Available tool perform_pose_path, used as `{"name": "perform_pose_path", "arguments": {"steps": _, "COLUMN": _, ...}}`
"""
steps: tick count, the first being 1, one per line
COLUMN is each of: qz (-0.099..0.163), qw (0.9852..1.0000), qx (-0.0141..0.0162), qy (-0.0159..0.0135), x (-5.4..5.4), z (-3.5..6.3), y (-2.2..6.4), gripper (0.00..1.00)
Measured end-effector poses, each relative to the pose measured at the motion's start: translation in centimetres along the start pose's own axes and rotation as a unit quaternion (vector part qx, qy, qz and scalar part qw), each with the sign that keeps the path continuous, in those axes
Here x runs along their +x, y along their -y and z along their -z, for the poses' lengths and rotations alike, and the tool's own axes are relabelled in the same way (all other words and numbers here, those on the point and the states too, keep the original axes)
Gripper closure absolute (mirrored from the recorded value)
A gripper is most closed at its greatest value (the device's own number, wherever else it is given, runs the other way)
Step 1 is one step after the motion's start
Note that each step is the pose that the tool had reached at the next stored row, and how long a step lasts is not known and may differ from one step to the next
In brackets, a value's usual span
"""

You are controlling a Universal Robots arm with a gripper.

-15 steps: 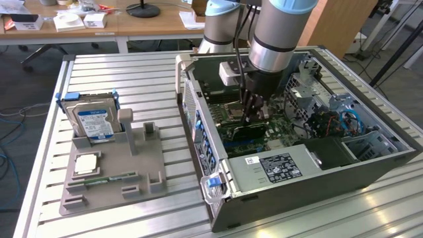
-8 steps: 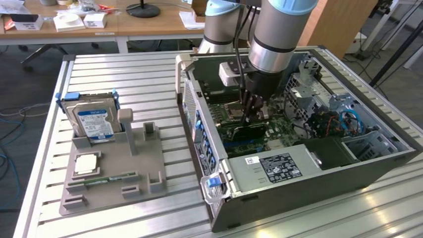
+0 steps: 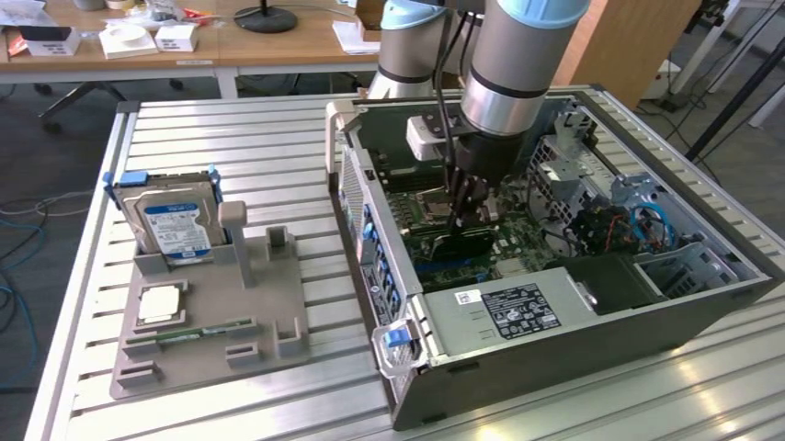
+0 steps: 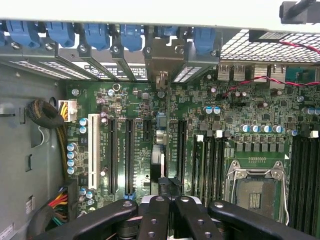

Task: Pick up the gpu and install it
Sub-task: 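Press down on the gpu until it lock into place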

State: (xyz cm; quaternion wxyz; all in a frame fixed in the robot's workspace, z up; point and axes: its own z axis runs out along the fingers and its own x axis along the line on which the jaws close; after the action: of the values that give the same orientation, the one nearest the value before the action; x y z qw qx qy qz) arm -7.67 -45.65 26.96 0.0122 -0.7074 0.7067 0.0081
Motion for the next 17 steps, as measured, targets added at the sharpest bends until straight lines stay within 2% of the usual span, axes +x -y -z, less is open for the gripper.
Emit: {"name": "perform_pose_path", "arguments": {"steps": 17, "qz": 0.000, "qw": 1.0000, "qx": -0.0001, "qy": -0.0001, "x": 0.01, "z": -0.29, "y": -0.02, "gripper": 0.90}}
